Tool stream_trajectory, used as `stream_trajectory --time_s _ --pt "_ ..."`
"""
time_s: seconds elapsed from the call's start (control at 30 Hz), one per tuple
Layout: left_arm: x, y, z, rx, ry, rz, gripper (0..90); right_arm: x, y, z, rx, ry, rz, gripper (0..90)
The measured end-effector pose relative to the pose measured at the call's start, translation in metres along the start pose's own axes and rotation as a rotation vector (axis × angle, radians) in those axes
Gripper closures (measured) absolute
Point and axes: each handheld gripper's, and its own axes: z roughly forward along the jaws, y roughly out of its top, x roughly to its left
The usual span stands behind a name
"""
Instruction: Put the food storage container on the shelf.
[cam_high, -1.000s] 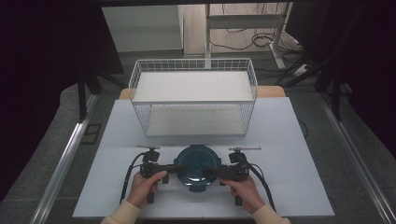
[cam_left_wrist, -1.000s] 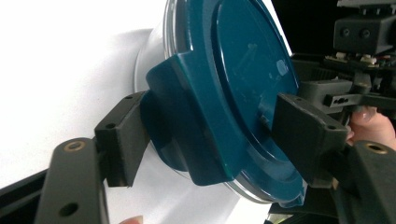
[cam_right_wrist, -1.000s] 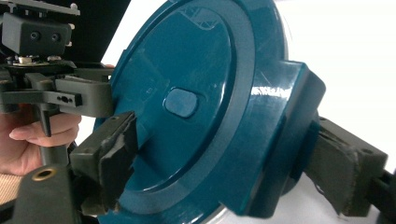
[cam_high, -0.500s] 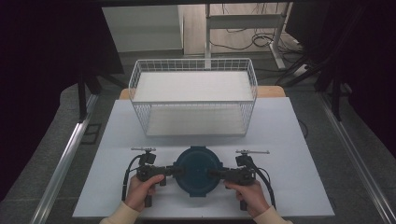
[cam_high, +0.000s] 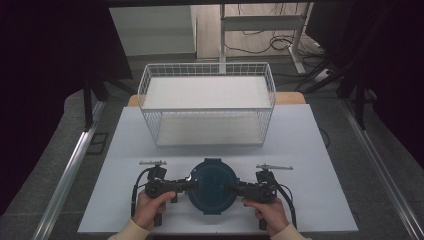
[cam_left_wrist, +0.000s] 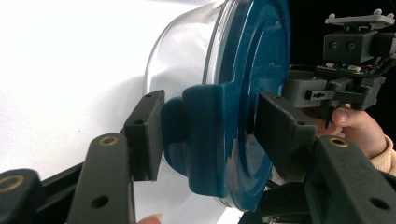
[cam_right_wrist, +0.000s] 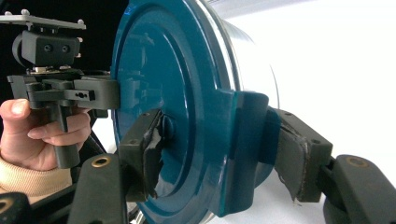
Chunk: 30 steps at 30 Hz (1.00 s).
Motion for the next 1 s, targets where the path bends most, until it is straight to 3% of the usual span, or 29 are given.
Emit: stream_trajectory --time_s 0.47,1.0 --pt "-0.012 0.004 -0.008 -0.031 -0.009 0.037 44.5 0.015 0.007 -0.010 -0.037 -0.009 -0.073 38.7" --pt "-0.020 0.008 -0.018 -0.064 -0.016 0.071 44.7 0.027 0.019 -0.014 -0.037 -0.010 -0.147 38.9"
